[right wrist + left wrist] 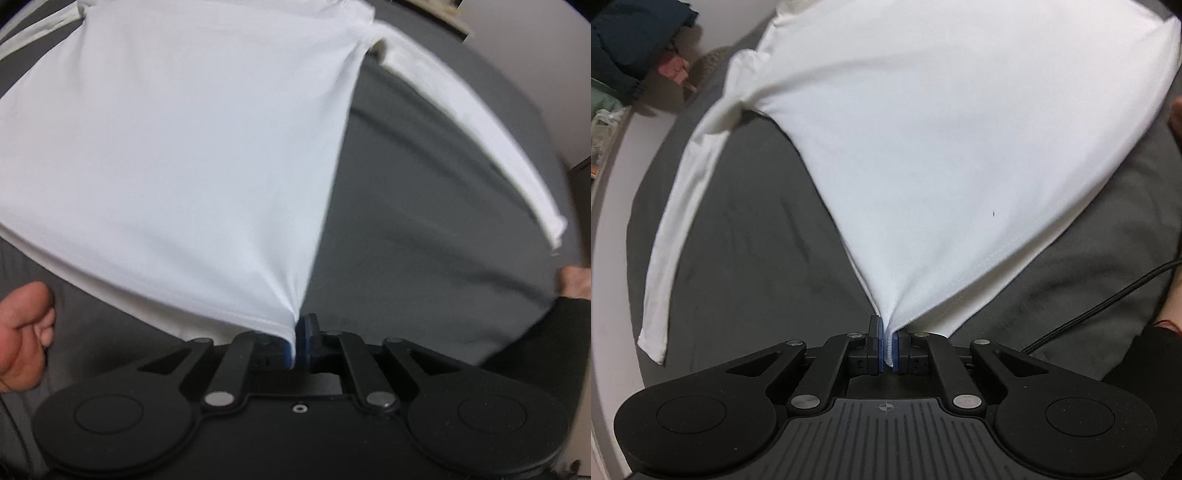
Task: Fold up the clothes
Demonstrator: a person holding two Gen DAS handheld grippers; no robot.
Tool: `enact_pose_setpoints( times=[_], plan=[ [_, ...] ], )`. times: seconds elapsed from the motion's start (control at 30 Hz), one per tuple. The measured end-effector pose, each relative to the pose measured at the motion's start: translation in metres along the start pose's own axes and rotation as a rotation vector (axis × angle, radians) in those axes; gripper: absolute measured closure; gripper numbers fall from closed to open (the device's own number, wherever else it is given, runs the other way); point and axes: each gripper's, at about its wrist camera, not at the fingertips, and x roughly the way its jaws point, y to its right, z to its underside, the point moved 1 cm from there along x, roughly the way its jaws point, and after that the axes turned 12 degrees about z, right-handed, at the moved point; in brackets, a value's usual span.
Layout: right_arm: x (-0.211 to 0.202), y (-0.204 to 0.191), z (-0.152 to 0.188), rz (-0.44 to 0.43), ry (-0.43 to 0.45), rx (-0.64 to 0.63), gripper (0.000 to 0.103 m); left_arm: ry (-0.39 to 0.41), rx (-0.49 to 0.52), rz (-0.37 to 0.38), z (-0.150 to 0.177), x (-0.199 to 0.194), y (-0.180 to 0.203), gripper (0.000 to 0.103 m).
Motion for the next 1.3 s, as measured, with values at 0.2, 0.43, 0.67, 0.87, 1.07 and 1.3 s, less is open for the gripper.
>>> enact_pose_setpoints(
  times=[0.2,0.43,0.67,0.87,1.07,1.3],
  plan=[
    [-0.010,0.006,0.011,0.023,-0.009,-0.089,0.054,-0.042,0.068,-0.032,0.004,-0.013,0.006,0.031],
    [-0.054,0.028,0.038,-0.102,0.032,-0.087,0.054,-0.022,0.133,0.010,0.024,-0.058,0.001,0.011],
    [-0.057,0.036,-0.003,-0.394,0.187,0.230,0.057,0.388,-0.100,0.225,-0.038,-0.074,-0.012,0.011],
    [0.004,0.022,-0.020,-0.383,0.029,0.319,0.059,0.181,-0.140,0.281,-0.062,-0.011,-0.013,0.011],
    [-0.011,0.040,-0.004,-0.358,0.016,0.332,0.059,0.366,-0.317,0.389,-0.040,-0.051,-0.069,0.011],
    [-0.076,0.030,-0.047,-0.374,0.282,0.304,0.053,0.769,-0.973,0.174,0.053,-0.091,-0.222,0.011]
  ],
)
